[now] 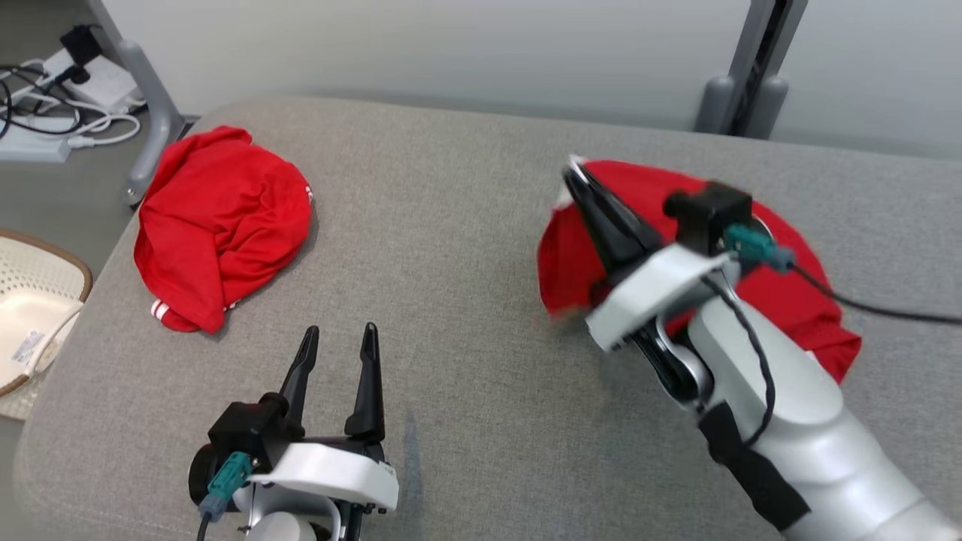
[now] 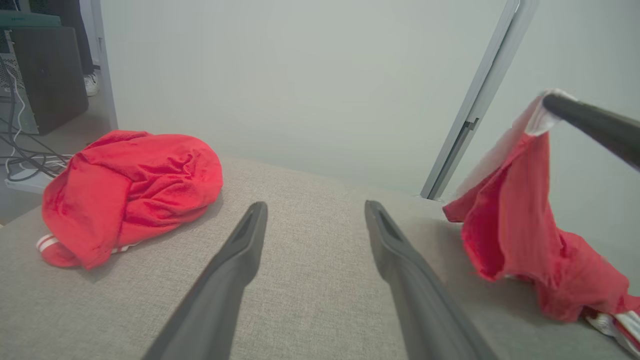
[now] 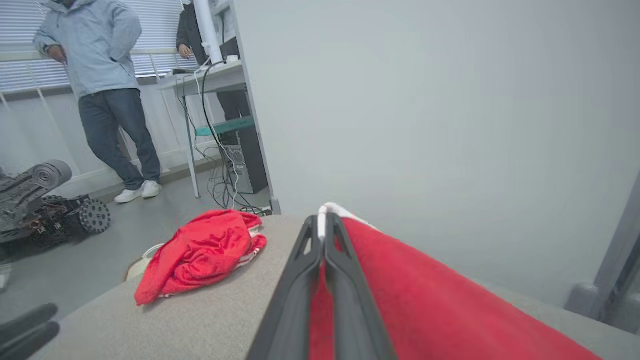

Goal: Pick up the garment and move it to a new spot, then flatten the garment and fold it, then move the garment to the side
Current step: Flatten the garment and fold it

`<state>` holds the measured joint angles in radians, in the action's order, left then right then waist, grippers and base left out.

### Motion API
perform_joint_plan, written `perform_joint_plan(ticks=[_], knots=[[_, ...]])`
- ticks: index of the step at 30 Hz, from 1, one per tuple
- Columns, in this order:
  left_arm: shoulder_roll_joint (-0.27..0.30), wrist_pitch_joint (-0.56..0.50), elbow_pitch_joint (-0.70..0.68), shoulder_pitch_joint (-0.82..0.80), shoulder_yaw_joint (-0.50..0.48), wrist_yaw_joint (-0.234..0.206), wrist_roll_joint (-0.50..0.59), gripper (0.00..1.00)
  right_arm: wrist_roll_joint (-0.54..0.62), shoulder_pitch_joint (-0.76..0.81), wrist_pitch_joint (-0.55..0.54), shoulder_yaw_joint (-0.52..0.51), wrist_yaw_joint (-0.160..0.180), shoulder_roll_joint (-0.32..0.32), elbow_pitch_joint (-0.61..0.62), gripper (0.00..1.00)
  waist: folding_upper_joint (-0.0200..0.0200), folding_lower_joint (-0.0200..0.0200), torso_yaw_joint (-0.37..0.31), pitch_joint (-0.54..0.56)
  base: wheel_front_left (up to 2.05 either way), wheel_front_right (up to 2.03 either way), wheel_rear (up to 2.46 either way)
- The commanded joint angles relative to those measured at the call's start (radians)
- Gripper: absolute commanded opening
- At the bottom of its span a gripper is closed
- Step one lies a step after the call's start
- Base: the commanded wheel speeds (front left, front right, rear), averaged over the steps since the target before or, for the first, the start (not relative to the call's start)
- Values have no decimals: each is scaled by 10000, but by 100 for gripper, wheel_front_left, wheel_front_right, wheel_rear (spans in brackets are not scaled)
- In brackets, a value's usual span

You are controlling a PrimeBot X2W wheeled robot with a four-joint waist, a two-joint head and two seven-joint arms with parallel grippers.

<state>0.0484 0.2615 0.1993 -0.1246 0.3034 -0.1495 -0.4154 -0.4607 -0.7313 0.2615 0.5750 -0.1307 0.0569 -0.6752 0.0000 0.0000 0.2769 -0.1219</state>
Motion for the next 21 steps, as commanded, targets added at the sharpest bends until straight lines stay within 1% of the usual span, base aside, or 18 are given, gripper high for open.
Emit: perform_joint_plan(ticks=[1,4,6,8,11,12,15,17,18,19,21], knots=[[37,41,20,140,-60,6,-39,100,-446,-346,-1,215,0,-8,389,0,0,0,-110,251,0,0,0],[37,41,35,287,-81,-14,-45,100,-1741,-939,-150,596,0,-19,1412,0,0,0,-166,510,0,0,0],[37,41,27,402,-88,-27,-67,100,-2602,-1359,-232,610,0,-24,2099,0,0,0,-201,640,0,0,0],[35,41,4,492,-106,-55,-96,100,-3432,-1706,-224,383,0,-19,2696,0,0,0,-240,723,0,0,0],[35,41,-40,611,-128,-90,-152,100,-4429,-2062,-148,-239,1,177,3348,0,0,0,-315,754,0,0,0],[35,41,-37,683,-121,-71,-153,100,-4825,-2007,-210,-778,1,522,3270,0,0,0,-366,753,0,0,0],[35,41,-83,690,-115,-90,-148,100,-5054,-1628,-520,-1436,0,1101,2561,0,0,0,-430,673,0,0,0],[37,41,-118,642,-127,-95,-154,100,-5349,-1214,-852,-1787,0,1423,2010,0,0,0,-493,556,0,0,0],[35,41,-126,600,-126,-87,-146,100,-5418,-1005,-1010,-2000,0,1690,1616,0,0,0,-536,477,0,0,0],[37,40,-108,536,-105,-52,-107,100,-5394,-797,-1160,-2093,0,1990,1215,0,0,0,-569,398,0,0,0],[31,41,-99,405,-91,-9,-52,100,-5279,-462,-1338,-2209,0,2386,419,0,0,0,-624,235,0,0,0]])
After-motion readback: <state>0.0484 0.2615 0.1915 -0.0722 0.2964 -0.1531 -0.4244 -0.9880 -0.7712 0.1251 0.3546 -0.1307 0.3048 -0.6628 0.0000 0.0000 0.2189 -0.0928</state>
